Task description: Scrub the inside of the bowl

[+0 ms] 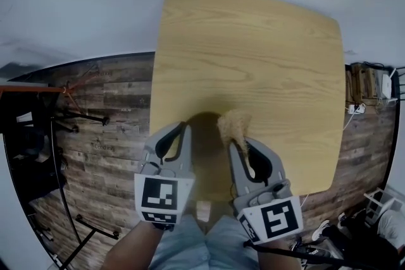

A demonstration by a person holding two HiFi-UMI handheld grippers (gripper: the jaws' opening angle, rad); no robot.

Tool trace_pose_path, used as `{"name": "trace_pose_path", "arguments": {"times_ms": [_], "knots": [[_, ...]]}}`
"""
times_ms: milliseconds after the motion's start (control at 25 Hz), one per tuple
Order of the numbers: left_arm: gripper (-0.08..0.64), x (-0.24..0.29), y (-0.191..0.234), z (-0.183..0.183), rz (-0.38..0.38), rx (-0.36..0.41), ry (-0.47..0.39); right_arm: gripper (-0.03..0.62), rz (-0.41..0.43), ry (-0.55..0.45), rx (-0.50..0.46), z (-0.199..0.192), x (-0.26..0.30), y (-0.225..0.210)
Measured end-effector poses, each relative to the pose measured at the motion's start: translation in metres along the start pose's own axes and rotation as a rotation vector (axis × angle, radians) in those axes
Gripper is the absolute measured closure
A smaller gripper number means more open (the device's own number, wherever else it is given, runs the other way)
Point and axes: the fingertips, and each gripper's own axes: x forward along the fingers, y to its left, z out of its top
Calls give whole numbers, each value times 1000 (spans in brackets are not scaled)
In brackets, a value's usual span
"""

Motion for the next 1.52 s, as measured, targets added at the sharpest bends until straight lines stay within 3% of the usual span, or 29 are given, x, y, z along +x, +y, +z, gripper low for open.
{"name": "trace_pose_path", "arguments": {"times_ms": [160,400,640,880,1040,1240,1520], "knots": [[532,-5,-6,7,10,20,8,545,30,9,-10,4,-9,5],[532,-3,-7,15,21,34,21,545,155,156,-15,-25,5,17],[532,-2,-12,12,3,40,35,545,203,246,-5,-51,31,18],[532,-4,-14,9,-25,19,36,546,258,304,-26,-62,47,30],[532,-4,-16,11,-29,-34,43,548,297,351,-45,-70,54,37],[534,-1,-18,14,-56,-18,40,548,316,384,-74,-75,58,41],[534,3,-18,15,-56,-23,50,548,406,444,-73,-78,54,53]]}}
